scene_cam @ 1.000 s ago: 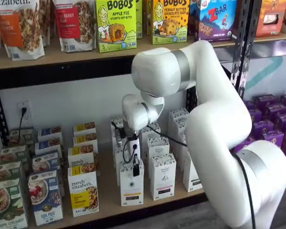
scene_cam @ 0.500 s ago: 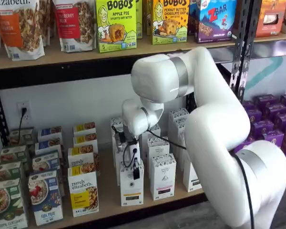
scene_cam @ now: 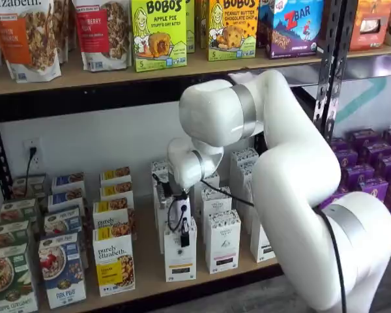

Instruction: Pick up the white box with a yellow strip in the middle, on the bottom shelf, the fourth box from the left

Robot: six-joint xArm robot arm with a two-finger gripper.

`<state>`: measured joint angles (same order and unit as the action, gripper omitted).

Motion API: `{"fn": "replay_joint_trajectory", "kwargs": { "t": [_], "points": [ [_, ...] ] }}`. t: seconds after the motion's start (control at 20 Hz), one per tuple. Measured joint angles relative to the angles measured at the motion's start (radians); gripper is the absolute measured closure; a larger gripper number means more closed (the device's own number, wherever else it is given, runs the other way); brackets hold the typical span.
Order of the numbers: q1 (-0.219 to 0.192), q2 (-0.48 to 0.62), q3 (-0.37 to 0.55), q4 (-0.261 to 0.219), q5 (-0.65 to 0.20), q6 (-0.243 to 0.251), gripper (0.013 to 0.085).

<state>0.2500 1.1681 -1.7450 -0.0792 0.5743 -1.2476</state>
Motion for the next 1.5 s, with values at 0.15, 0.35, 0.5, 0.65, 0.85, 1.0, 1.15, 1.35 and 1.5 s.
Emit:
{"fn": "replay_joint_trajectory", "kwargs": {
  "t": [0.15, 0.35, 0.5, 0.65, 0.85, 1.0, 1.15, 1.35, 1.5],
  "points": [
    [0.001, 0.003, -0.005, -0.008, 0.007, 0.008, 0.029],
    [0.002, 0.001, -0.003, -0.024, 0.015, 0.022, 0.033],
    [0.001, -0.009, 0.015, -0.028, 0.004, 0.024, 0.033],
    [0.001, -0.014, 0.02, -0.025, 0.011, 0.023, 0.033],
    [0.003, -0.022, 0.03, -0.017, 0.014, 0.018, 0.041],
    [0.005, -0.032, 0.042, -0.018, 0.012, 0.02, 0.049],
    [0.006, -0.043, 0.058, -0.027, 0.011, 0.03, 0.053],
    [0.007, -0.07, 0.097, -0.054, 0.006, 0.053, 0.053],
    [0.008, -0.097, 0.144, -0.067, -0.013, 0.067, 0.053]
  ]
}}
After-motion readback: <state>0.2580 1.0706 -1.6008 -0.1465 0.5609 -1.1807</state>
